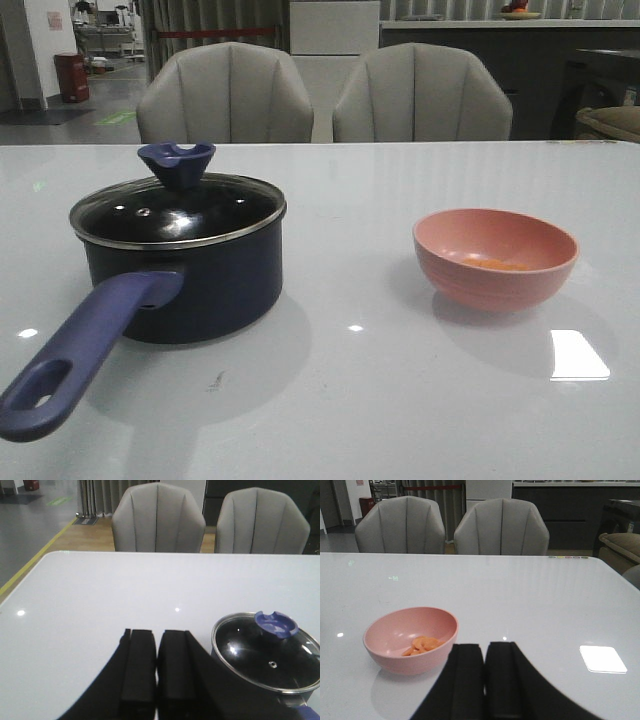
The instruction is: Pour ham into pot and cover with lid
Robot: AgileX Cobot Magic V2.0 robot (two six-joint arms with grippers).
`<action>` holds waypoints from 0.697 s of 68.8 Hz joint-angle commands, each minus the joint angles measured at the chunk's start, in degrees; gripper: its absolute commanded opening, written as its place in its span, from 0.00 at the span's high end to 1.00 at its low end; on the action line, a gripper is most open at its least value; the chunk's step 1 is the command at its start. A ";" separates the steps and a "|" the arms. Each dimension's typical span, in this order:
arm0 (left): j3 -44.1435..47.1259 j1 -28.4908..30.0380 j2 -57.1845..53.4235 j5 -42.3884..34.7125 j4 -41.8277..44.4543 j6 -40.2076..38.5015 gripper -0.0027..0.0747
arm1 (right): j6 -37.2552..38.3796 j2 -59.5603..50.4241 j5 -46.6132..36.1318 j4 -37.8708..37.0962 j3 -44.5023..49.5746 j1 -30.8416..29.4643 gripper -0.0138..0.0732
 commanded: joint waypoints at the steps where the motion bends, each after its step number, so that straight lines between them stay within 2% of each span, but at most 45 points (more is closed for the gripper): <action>1: -1.33 -0.23 2.17 -2.41 -0.63 -0.27 0.82 | -0.37 -1.19 -5.22 -0.60 -0.35 0.18 0.67; 9: -1.33 -0.23 3.15 -1.12 -0.63 -0.27 0.80 | -0.37 -1.19 -5.22 -0.60 -0.35 0.18 0.67; 15: -1.46 -0.23 3.15 -1.12 0.00 -0.27 0.74 | -0.37 -1.19 -5.22 -0.60 -0.35 0.18 0.67; 23: -1.68 -0.23 3.15 -1.12 0.64 -0.27 0.56 | -0.37 -1.19 -5.22 -0.60 -0.35 0.18 0.67; 28: -1.68 -0.23 3.15 -0.74 0.64 -0.27 0.39 | -0.37 -1.19 -5.22 -0.60 -0.35 0.18 0.67; 33: -1.68 -0.23 3.15 -0.89 0.64 -0.27 0.30 | -0.37 -1.19 -5.22 -0.60 -0.35 0.18 0.67; 48: -1.21 -0.23 3.15 -1.82 0.52 -0.27 0.28 | -0.37 -1.19 -5.22 -0.60 -0.35 0.18 0.67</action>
